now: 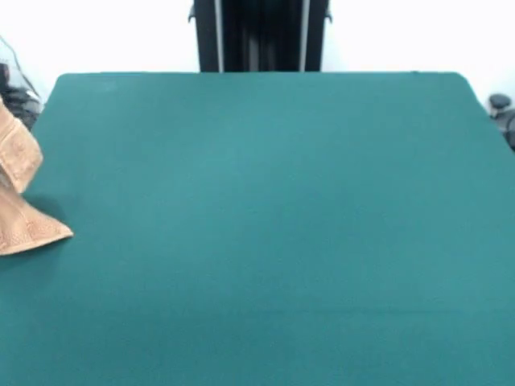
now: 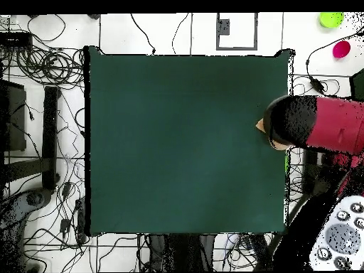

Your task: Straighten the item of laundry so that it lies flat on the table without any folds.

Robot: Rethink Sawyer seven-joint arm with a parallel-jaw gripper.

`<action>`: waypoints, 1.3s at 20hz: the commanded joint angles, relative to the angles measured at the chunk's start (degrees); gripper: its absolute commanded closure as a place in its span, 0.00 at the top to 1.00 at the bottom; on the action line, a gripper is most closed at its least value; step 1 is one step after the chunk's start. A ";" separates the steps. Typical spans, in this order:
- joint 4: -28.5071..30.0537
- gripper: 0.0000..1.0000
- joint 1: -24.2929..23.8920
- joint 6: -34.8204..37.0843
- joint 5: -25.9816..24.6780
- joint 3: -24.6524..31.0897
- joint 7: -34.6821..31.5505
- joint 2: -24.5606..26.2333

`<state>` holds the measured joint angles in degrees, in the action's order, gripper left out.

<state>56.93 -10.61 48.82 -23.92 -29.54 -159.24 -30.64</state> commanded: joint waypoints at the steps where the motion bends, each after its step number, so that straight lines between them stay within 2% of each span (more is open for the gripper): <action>1: -2.42 0.00 0.73 -2.76 -3.08 9.51 15.55 4.24; 6: -3.34 0.00 -0.19 -1.37 -3.00 10.58 17.41 4.27; 9: -4.70 0.00 1.11 5.52 -1.46 10.23 17.96 4.14; 14: -7.58 0.00 3.70 14.56 1.22 9.44 14.26 5.01; 18: -9.54 0.00 4.53 18.74 2.57 9.71 11.80 5.90; 26: -17.11 0.00 7.51 30.69 1.38 6.16 6.37 10.75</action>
<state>44.24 -6.46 69.25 -24.16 -27.49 -159.24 -22.68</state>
